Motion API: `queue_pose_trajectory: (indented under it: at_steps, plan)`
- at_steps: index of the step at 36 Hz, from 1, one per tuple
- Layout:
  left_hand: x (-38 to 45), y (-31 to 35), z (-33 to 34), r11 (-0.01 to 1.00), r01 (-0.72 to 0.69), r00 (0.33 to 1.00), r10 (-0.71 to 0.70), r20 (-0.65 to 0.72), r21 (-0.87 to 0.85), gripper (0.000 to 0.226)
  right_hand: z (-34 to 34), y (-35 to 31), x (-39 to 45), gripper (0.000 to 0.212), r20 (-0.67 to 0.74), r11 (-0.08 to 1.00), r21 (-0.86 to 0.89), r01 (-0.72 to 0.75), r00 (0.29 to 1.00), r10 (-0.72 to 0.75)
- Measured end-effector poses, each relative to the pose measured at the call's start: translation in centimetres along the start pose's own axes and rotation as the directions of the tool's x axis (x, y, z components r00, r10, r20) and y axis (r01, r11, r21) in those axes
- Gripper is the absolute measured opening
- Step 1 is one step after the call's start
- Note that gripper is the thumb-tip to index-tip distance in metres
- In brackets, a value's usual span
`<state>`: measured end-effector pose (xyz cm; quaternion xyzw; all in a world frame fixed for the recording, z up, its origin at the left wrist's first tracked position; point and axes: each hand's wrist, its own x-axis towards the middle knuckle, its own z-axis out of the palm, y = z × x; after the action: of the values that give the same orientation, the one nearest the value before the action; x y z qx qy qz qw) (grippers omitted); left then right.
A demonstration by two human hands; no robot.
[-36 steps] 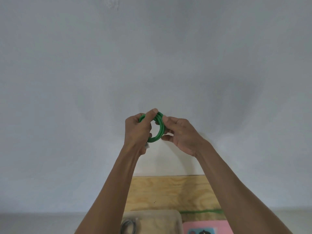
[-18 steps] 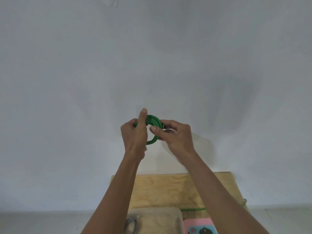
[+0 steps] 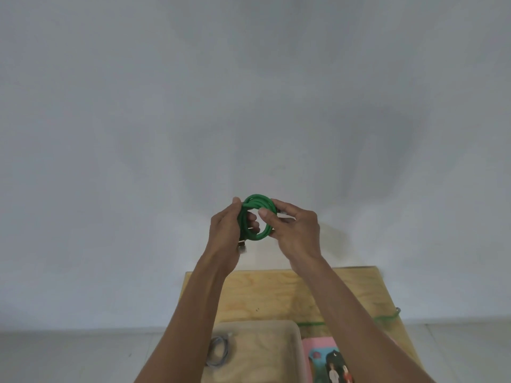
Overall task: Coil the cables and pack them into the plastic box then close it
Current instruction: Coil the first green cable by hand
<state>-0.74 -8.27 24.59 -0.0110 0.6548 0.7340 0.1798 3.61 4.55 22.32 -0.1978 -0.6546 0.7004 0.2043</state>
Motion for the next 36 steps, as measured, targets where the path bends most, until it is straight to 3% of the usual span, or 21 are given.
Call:
queue_pose_trajectory:
  at_steps: [7, 13, 16, 23, 26, 29, 31, 34, 36]
  plan:
    - [-0.8, -1.8, -2.4, 0.996, -0.029, 0.997, 0.035, 0.074, -0.079, 0.035, 0.5, 1.7, -1.4, 0.045, -0.053, 0.994, -0.097, 0.040, 0.998, -0.046]
    - [-1.8, -4.2, -5.2, 0.998, 0.055, 0.992, -0.050, 0.115, -0.036, 0.031, 1.2, 5.0, -3.8, 0.024, -0.069, 0.986, -0.169, -0.006, 0.998, -0.006]
    - [-2.4, -5.9, -6.8, 0.994, 0.110, 0.987, -0.107, 0.121, -0.019, 0.030, 1.6, 6.9, -5.2, 0.033, -0.050, 0.978, -0.207, -0.013, 0.999, 0.002]
    - [-3.6, -9.7, -9.6, 0.976, 0.210, 0.968, -0.215, 0.129, 0.051, 0.029, 2.2, 12.0, -8.6, 0.022, -0.061, 0.974, -0.147, -0.172, 0.984, 0.165]
    - [-3.6, -11.8, -10.9, 0.958, 0.271, 0.954, -0.279, 0.105, 0.090, 0.027, 1.7, 14.5, -10.1, 0.032, -0.080, 0.961, -0.115, -0.253, 0.966, 0.245]
    - [-3.5, -14.2, -12.3, 0.938, 0.293, 0.954, -0.300, 0.009, 0.184, 0.027, 1.0, 16.9, -11.6, 0.020, -0.094, 0.930, -0.162, -0.331, 0.943, 0.319]
    - [-3.4, -15.7, -13.3, 0.913, 0.255, 0.967, -0.235, -0.100, 0.319, 0.030, 0.5, 18.3, -12.4, 0.024, -0.099, 0.903, -0.223, -0.368, 0.930, 0.354]
    - [-3.3, -17.9, -14.8, 0.786, 0.187, 0.973, -0.067, -0.219, 0.590, 0.030, -0.6, 20.5, -13.4, 0.020, -0.100, 0.851, -0.335, -0.404, 0.914, 0.394]
    - [-3.2, -19.5, -15.5, 0.724, 0.195, 0.971, -0.047, -0.234, 0.662, 0.035, -1.0, 21.9, -13.8, 0.026, -0.112, 0.806, -0.412, -0.425, 0.902, 0.418]
